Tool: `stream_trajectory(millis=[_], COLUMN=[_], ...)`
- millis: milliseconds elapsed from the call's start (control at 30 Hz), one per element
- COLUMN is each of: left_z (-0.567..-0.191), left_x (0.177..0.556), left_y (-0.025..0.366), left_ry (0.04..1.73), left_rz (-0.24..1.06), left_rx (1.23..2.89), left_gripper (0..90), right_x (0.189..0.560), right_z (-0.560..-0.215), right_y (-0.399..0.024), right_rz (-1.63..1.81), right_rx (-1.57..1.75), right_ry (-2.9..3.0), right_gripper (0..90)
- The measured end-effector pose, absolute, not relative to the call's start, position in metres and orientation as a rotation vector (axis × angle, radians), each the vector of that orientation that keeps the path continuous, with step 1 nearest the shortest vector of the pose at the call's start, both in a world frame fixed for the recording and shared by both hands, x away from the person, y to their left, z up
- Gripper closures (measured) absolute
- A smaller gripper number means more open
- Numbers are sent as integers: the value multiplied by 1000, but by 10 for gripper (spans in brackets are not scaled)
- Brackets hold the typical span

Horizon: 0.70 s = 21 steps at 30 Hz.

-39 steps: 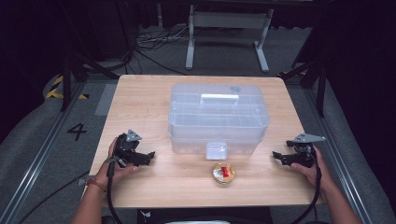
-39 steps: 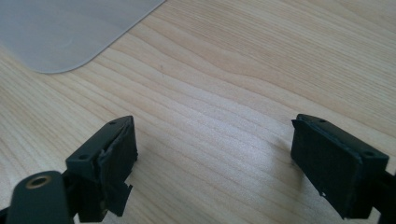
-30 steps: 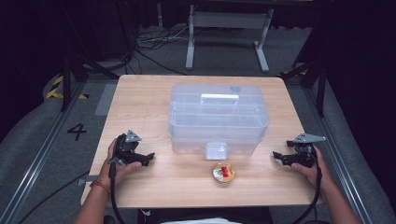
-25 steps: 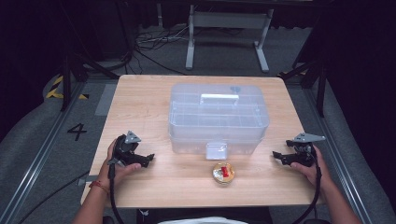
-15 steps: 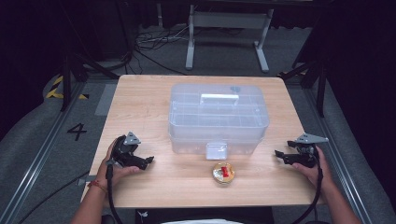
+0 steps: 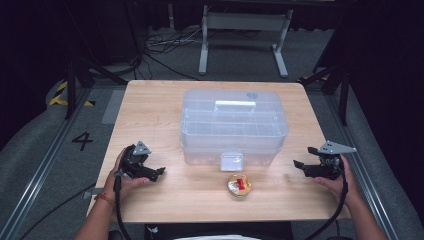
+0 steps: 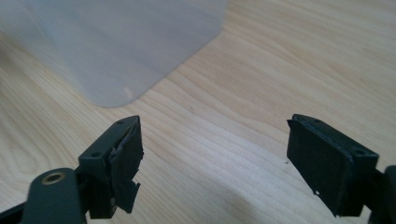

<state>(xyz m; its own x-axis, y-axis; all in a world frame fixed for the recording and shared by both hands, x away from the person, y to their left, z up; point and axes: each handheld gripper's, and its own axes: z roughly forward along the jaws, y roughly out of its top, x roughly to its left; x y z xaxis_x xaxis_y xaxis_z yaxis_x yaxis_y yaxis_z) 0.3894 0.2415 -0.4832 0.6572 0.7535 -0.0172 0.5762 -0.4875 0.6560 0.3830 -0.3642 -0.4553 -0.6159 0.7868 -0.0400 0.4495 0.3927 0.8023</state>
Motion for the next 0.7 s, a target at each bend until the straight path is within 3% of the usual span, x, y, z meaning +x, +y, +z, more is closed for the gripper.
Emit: stream_trajectory(millis=[700], left_z=[-483], left_x=[390], left_y=[241], left_ry=[1027], left_rz=[372], left_rx=[2235], left_gripper=[0], right_x=[367], right_z=[-410], right_y=[-353], right_rz=[1136], right_rx=[953], right_ry=[2175], right_gripper=[219])
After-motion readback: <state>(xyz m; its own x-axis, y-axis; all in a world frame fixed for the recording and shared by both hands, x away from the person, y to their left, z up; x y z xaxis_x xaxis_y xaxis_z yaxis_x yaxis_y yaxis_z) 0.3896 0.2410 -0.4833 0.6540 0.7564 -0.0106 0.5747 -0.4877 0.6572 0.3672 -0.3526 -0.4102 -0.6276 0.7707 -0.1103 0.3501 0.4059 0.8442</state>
